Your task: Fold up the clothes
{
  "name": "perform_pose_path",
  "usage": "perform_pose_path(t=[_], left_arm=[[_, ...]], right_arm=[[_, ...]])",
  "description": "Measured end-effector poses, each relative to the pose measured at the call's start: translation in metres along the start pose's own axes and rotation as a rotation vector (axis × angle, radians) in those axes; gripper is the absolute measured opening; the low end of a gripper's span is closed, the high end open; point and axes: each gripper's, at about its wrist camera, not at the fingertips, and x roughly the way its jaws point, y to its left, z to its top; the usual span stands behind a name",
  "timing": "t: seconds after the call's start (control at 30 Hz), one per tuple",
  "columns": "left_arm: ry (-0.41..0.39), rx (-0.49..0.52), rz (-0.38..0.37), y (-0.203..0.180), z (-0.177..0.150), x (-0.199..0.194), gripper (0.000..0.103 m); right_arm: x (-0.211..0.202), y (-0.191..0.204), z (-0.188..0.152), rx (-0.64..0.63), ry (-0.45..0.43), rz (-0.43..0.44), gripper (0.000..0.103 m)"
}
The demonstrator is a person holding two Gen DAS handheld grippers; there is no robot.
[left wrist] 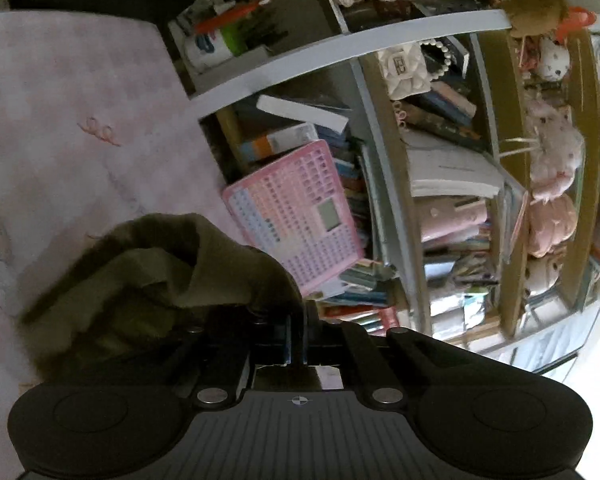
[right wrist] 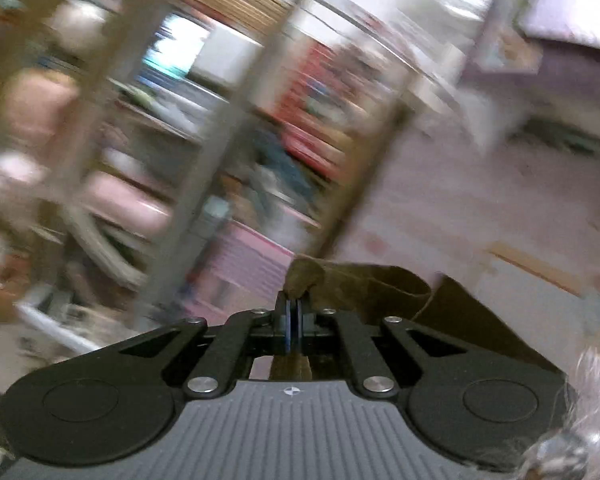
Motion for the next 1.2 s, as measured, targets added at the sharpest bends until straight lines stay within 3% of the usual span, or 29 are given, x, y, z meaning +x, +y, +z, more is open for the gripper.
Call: perform_pose_path(t=[0.03, 0.2, 0.27, 0.4, 0.53, 0.6, 0.67, 0.73, 0.9, 1.0, 1.1, 1.2], left_arm=[[0.019, -0.028, 0.045, 0.015, -0.004, -0.003, 0.003], [0.122, -0.154, 0.252, 0.082, -0.03, -0.006, 0.003], [0.114, -0.169, 0.259, 0.089, -0.033, -0.005, 0.003], [0.105, -0.111, 0.194, 0.07, -0.025, 0.001, 0.003], [0.08, -0.017, 0.028, 0.027, -0.011, 0.004, 0.003], [0.081, -0.027, 0.04, 0.032, -0.012, 0.003, 0.003], [0.083, -0.036, 0.053, 0.037, -0.014, 0.002, 0.003], [0.084, -0.046, 0.066, 0.042, -0.015, 0.001, 0.003], [0.133, -0.129, 0.229, 0.088, -0.035, 0.003, 0.003], [0.126, -0.117, 0.229, 0.085, -0.031, 0.01, 0.003], [0.105, -0.036, 0.157, 0.059, -0.026, 0.008, 0.003], [0.073, 0.083, 0.028, 0.021, -0.02, 0.004, 0.003]], right_arm=[[-0.007, -0.009, -0.005, 0.012, 0.01, -0.037, 0.003], [-0.018, -0.097, -0.049, 0.135, 0.16, -0.382, 0.003], [-0.02, -0.118, -0.067, 0.176, 0.182, -0.455, 0.003], [-0.017, -0.112, -0.071, 0.18, 0.163, -0.439, 0.003], [-0.007, -0.071, -0.044, 0.115, 0.099, -0.277, 0.003], [-0.012, -0.048, -0.035, 0.082, 0.058, -0.182, 0.003], [-0.025, -0.037, -0.027, 0.047, 0.029, -0.15, 0.003], [-0.034, -0.049, -0.032, 0.064, 0.04, -0.21, 0.003], [-0.022, -0.107, -0.068, 0.135, 0.183, -0.472, 0.003], [-0.018, -0.115, -0.079, 0.119, 0.19, -0.512, 0.003], [-0.012, -0.113, -0.081, 0.088, 0.197, -0.531, 0.004], [-0.013, -0.102, -0.079, 0.05, 0.182, -0.516, 0.004]])
